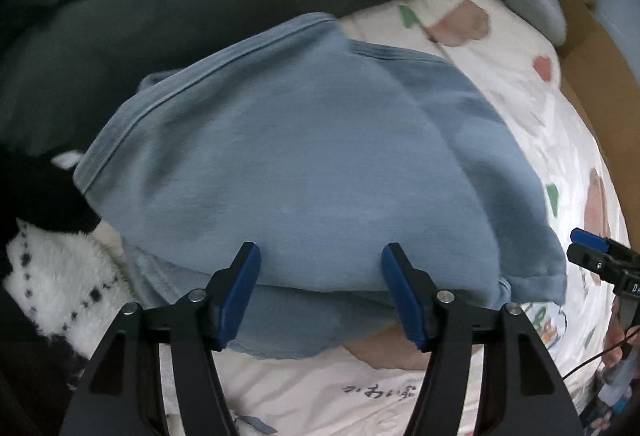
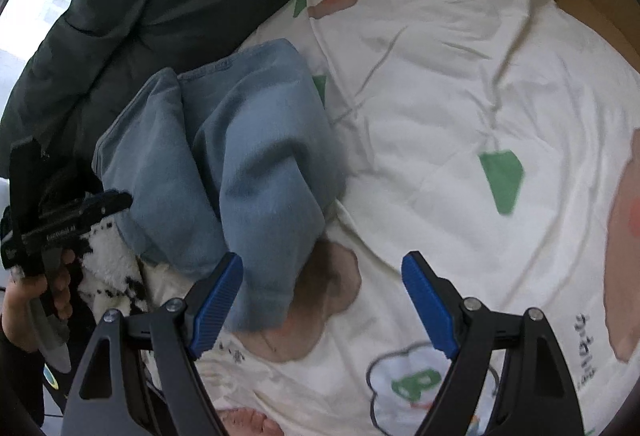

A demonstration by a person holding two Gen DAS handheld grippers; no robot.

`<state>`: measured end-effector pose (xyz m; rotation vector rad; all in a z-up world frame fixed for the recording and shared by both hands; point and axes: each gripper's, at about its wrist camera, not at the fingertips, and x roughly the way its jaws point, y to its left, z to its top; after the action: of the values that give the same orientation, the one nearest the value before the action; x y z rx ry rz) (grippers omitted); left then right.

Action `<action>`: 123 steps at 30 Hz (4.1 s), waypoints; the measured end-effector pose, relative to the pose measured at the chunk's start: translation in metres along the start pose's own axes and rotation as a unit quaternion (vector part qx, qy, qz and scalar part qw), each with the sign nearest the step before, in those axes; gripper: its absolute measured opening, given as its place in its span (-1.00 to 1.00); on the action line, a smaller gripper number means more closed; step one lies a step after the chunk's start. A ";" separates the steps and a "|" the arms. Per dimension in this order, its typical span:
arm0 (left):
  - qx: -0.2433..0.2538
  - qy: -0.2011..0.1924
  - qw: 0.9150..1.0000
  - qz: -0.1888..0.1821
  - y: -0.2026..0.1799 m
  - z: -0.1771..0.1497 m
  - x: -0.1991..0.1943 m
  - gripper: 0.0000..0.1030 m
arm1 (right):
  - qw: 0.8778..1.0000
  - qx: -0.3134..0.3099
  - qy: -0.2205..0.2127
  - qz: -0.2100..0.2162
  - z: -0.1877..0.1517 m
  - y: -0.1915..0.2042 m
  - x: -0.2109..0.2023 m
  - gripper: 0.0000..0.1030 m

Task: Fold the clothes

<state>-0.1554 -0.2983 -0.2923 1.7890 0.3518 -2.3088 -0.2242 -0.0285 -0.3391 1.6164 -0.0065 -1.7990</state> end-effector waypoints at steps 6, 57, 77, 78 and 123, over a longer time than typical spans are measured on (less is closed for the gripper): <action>-0.035 -0.014 0.999 -0.011 0.029 0.001 0.005 0.24 | 1.000 0.006 0.001 0.013 0.030 0.011 0.023 0.59; -0.008 -0.149 0.986 -0.077 0.073 0.008 -0.074 -0.86 | 0.997 0.006 -0.075 0.002 0.100 0.021 -0.072 -0.94; 0.025 -0.096 0.971 -0.218 -0.014 -0.022 -0.093 -0.86 | 0.981 0.024 -0.171 -0.083 0.143 -0.026 -0.183 -0.94; 0.027 -0.089 0.969 -0.227 -0.021 -0.025 -0.090 -0.86 | 0.980 0.034 -0.175 -0.086 0.143 -0.032 -0.184 -0.94; 0.087 0.016 0.928 -0.361 -0.163 -0.059 -0.046 -0.86 | 0.994 0.080 0.002 0.069 -0.030 0.022 -0.134 0.12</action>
<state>-0.1384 -0.1247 -0.2514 2.0228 0.9856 -2.8548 -0.1916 0.0348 -0.2198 1.6866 -0.2613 -1.7264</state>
